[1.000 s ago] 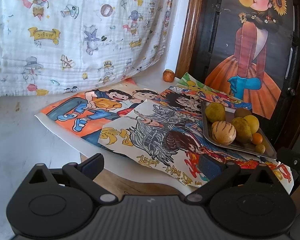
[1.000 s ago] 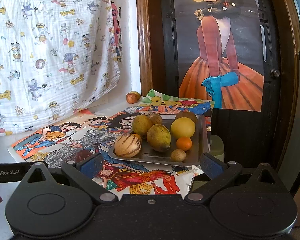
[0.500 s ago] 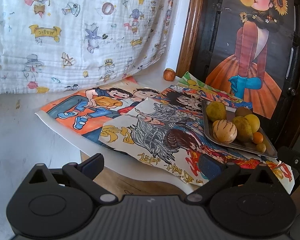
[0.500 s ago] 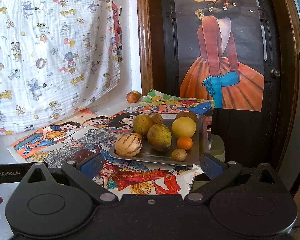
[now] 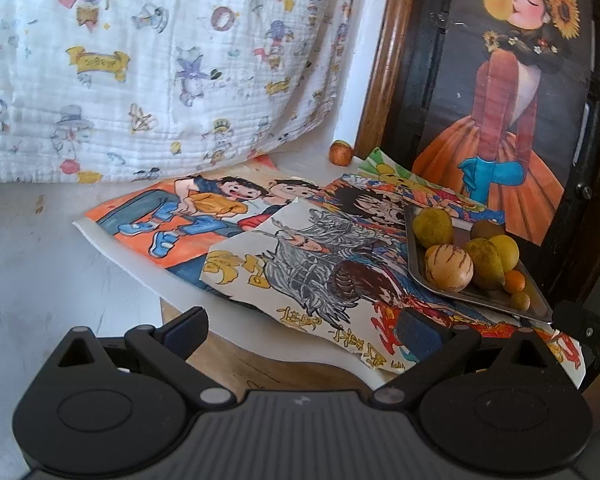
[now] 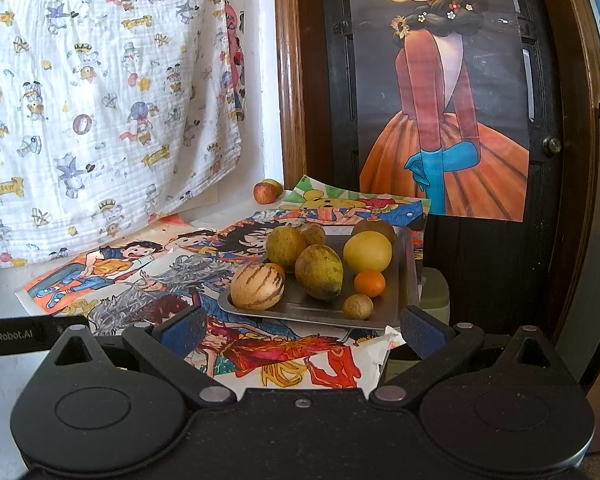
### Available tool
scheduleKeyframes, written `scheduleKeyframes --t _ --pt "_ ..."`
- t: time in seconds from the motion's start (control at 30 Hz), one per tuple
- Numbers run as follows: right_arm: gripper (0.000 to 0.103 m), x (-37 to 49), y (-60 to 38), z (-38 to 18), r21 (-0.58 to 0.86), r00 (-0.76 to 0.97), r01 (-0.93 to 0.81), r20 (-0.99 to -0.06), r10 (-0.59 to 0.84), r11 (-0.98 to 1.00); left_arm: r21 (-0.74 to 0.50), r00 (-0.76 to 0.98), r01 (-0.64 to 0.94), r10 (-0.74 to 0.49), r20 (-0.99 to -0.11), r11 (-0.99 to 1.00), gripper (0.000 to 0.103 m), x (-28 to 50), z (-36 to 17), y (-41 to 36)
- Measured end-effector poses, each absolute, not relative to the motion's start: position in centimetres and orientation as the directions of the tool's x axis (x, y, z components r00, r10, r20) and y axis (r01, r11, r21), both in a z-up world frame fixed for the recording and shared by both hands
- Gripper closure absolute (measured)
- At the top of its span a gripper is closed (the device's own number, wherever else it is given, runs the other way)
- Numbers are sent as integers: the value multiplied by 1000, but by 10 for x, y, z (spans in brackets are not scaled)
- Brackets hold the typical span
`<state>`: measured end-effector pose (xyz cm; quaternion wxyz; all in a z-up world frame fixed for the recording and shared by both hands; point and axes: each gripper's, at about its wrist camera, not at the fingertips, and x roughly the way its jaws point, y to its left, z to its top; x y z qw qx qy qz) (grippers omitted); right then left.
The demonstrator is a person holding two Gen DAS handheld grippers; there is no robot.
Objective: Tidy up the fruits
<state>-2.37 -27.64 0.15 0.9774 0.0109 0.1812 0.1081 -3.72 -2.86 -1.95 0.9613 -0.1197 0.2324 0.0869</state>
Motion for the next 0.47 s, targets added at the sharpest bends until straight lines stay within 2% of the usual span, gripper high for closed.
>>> scheduleKeyframes --t 0.2,0.47 --pt "1 -24 -275 0 56 909 -206 -359 212 977 -81 878 -272 212 -429 959 1 -41 -12 -37" --pt "1 -24 -275 -1 53 907 -205 -364 210 977 -88 890 -254 197 -411 963 0 -43 -10 -38"
